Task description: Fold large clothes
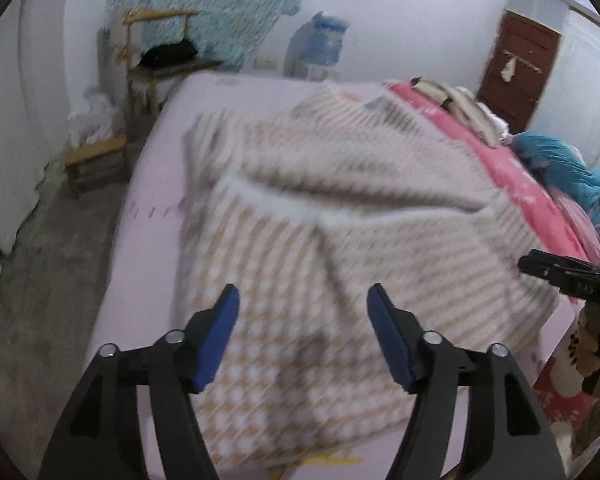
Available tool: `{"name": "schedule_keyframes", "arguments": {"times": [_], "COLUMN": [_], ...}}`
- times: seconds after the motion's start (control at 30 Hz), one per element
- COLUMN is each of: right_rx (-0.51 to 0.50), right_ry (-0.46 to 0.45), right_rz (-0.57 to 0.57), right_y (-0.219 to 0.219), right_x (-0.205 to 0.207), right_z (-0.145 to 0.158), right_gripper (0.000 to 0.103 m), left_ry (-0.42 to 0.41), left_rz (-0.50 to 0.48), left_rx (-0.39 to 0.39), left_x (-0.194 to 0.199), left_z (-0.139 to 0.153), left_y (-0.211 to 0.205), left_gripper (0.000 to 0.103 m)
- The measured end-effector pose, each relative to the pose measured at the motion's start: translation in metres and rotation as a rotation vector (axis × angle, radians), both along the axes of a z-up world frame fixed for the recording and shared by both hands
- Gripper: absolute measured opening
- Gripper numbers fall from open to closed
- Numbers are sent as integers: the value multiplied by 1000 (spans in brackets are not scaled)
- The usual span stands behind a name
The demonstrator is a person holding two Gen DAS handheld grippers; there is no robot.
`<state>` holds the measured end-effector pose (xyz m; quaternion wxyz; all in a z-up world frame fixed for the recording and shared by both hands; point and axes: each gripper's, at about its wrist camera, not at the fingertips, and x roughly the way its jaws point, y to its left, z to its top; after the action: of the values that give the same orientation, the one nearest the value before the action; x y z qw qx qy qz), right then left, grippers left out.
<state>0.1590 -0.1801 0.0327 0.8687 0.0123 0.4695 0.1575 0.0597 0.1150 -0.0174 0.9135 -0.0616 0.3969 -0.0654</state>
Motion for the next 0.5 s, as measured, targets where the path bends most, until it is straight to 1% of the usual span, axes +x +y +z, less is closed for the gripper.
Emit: {"name": "schedule_keyframes", "arguments": {"times": [0.07,0.1,0.2,0.27,0.3,0.33,0.37,0.5], "right_rx": [30,41,60,41,13,-3,1,-13], "right_ry": [-26,-29,-13,10,39,68,73,65], "right_rz": [38,54,79,81,79,77,74,93], "right_y": [14,21,33,40,43,46,42,47], "right_x": [4,8,18,33,37,40,40,40], "right_z": [8,9,5,-4,-13,-20,-26,-27], "right_gripper": [70,70,73,77,78,79,82,87], "left_ry": [0,14,86,125,150,151,143,142], "left_rz": [-24,-33,-28,-19,-10,-3,7,22], "left_rx": [39,66,123,138,152,155,157,144], "left_x": [12,20,49,62,68,71,71,70], "left_z": [2,0,-15,-25,-33,-36,-37,-40], "left_y": [-15,-25,-45,-51,-53,-53,-53,-50], "left_gripper": [72,73,73,74,78,82,84,91]}}
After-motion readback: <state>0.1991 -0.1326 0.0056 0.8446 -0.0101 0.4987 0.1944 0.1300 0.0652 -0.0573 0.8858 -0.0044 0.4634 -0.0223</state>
